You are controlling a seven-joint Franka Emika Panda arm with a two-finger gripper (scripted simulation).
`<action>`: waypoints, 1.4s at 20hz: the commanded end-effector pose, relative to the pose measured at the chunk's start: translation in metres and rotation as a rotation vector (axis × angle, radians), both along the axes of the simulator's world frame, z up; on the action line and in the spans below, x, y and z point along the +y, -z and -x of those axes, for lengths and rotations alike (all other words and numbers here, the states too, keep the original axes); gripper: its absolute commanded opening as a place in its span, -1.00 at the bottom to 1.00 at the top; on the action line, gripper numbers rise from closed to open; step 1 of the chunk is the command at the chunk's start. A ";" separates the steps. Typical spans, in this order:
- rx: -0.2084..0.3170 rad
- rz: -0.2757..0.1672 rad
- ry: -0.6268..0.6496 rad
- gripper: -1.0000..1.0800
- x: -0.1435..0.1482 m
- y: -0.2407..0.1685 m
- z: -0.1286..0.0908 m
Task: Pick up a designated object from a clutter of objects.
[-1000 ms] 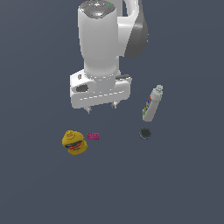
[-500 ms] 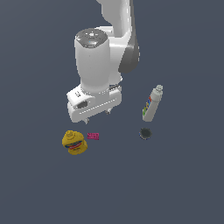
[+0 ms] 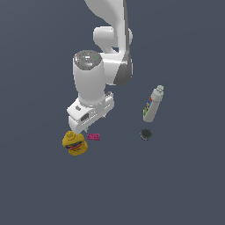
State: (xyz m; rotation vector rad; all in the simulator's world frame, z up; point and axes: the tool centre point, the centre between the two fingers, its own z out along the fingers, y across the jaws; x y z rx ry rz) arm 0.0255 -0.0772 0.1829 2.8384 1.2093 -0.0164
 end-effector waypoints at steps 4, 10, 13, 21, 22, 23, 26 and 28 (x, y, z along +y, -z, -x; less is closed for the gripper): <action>0.013 -0.002 -0.142 0.92 -0.009 0.025 0.002; 0.024 -0.010 -0.294 0.92 -0.017 0.052 0.005; 0.029 -0.015 -0.371 0.92 -0.020 0.065 0.007; 0.034 -0.033 -0.560 0.92 -0.027 0.097 0.013; 0.034 -0.035 -0.579 0.92 -0.028 0.100 0.014; 0.034 -0.037 -0.596 0.92 -0.028 0.103 0.015; 0.033 -0.042 -0.641 0.92 -0.029 0.110 0.016; 0.033 -0.044 -0.664 0.92 -0.030 0.114 0.017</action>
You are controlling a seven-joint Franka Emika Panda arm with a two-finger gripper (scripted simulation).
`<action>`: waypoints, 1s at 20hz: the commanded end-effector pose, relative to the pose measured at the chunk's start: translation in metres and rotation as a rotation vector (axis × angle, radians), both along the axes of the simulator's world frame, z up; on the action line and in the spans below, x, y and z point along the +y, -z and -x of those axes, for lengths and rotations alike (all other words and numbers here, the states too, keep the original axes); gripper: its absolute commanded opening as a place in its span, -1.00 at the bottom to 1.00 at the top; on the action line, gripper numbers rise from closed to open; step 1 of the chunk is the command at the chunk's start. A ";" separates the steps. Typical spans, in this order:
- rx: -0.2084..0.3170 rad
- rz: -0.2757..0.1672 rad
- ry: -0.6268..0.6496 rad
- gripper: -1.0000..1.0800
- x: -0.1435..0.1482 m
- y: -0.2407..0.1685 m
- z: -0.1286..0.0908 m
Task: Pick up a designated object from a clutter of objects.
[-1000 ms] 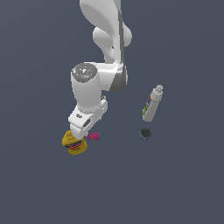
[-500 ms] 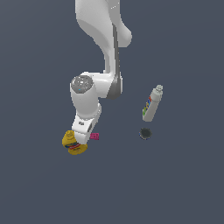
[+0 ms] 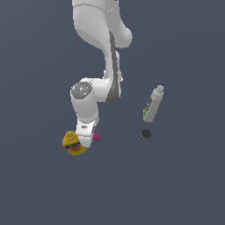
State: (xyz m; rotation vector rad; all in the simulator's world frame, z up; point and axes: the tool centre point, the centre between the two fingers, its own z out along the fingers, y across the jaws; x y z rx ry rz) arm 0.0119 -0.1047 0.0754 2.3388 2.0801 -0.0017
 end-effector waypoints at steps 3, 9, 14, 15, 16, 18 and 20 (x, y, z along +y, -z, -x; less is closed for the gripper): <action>0.007 -0.007 -0.041 0.92 -0.003 0.011 0.005; 0.000 -0.007 -0.058 0.92 -0.001 0.010 0.002; 0.001 -0.008 -0.058 0.92 -0.001 0.017 0.003; 0.002 -0.008 -0.058 0.92 -0.001 0.021 0.003; 0.002 -0.008 -0.058 0.92 -0.001 0.025 0.004; 0.004 -0.008 -0.058 0.92 -0.002 0.035 0.004; 0.005 -0.008 -0.058 0.92 -0.002 0.045 0.005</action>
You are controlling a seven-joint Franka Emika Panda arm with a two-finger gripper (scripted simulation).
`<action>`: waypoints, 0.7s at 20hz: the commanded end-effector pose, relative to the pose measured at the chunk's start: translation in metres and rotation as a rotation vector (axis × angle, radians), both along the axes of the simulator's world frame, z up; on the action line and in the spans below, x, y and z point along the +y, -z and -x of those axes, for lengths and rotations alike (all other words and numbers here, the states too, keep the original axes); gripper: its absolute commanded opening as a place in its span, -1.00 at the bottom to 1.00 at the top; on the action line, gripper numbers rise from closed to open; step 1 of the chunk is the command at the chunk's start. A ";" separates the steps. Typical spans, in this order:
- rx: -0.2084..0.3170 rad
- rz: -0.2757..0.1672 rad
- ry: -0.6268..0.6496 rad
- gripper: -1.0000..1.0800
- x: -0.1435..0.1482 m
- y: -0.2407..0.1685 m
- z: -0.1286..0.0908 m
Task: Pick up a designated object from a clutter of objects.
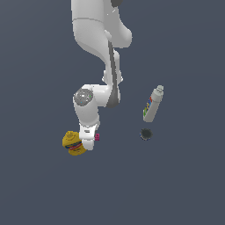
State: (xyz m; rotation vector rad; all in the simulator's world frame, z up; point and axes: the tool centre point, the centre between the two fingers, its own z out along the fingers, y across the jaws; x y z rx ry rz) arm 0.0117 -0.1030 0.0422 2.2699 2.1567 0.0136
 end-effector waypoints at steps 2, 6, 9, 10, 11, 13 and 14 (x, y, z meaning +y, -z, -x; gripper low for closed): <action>0.012 -0.001 0.008 0.92 -0.004 0.020 0.006; 0.014 -0.001 0.009 0.92 -0.005 0.029 0.006; 0.014 -0.001 0.009 -1.00 -0.005 0.030 0.006; 0.014 -0.001 0.009 -1.00 -0.005 0.030 0.006; 0.014 -0.001 0.009 -1.00 -0.005 0.030 0.006; 0.014 -0.001 0.009 -1.00 -0.005 0.030 0.006; 0.014 -0.001 0.009 -1.00 -0.005 0.030 0.006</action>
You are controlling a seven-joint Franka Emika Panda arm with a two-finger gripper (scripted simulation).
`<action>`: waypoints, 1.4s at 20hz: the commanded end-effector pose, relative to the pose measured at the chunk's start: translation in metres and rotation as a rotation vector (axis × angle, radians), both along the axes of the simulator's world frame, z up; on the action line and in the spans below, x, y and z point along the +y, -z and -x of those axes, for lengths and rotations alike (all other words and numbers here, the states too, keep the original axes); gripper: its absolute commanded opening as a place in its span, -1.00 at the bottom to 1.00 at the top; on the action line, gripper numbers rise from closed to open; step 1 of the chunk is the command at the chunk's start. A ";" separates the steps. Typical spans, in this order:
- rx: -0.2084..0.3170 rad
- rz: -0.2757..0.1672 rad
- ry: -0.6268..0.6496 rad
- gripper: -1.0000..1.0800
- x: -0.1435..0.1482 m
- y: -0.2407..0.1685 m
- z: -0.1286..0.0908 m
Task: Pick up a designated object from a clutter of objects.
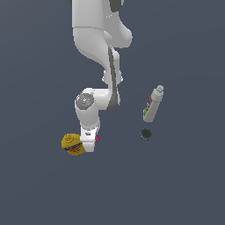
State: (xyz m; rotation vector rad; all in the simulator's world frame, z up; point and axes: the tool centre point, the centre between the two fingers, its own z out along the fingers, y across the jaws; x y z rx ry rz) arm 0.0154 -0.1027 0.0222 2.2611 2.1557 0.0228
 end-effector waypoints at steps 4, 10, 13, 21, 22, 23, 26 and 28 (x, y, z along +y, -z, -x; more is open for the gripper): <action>0.023 -0.002 0.012 -1.00 -0.005 0.010 0.009; 0.001 0.001 0.000 -1.00 0.004 -0.006 0.000; 0.001 0.001 0.000 -1.00 0.010 -0.017 0.000; 0.006 0.002 0.000 -1.00 0.039 -0.068 -0.001; 0.006 0.002 0.000 -1.00 0.044 -0.077 -0.002; 0.007 0.002 0.001 -1.00 0.050 -0.086 -0.002; 0.009 0.001 0.001 -1.00 0.067 -0.116 -0.003; 0.011 0.001 0.001 -1.00 0.080 -0.138 -0.004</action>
